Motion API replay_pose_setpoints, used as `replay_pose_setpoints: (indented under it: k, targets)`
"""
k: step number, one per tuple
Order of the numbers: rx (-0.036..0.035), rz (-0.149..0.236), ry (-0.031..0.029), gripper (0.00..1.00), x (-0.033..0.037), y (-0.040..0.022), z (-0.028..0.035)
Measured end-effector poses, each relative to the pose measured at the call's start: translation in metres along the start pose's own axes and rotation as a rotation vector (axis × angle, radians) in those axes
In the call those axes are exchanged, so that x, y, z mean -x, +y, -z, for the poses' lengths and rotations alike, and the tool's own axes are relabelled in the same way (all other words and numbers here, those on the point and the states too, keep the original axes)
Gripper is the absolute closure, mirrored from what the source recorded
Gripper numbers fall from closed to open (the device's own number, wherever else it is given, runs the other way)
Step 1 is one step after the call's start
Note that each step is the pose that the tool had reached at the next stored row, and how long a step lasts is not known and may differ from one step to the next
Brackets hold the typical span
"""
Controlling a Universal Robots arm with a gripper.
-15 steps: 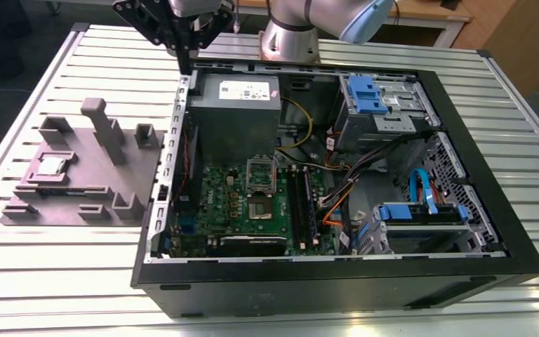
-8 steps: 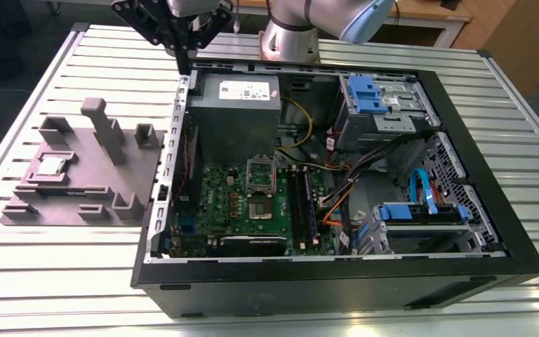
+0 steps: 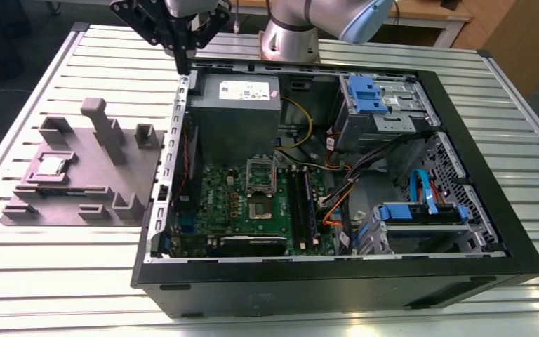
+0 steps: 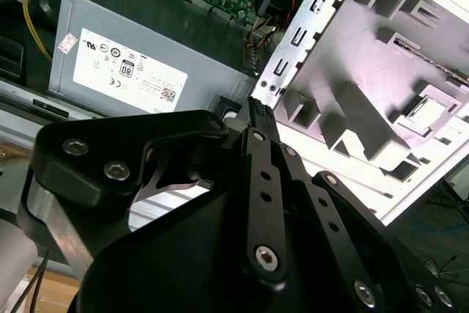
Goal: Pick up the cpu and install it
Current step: 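Reach for the cpu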
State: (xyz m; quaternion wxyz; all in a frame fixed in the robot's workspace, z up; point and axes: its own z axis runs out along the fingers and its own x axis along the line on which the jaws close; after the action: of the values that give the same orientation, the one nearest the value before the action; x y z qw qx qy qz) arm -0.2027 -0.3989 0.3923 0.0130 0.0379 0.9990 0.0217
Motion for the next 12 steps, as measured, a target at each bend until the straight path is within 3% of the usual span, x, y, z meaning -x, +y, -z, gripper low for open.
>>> replay_pose_setpoints:
  k: [12]
  targets:
    - [0.0000, 0.000, 0.0000, 0.90, -0.0027, -0.0002, -0.0001]
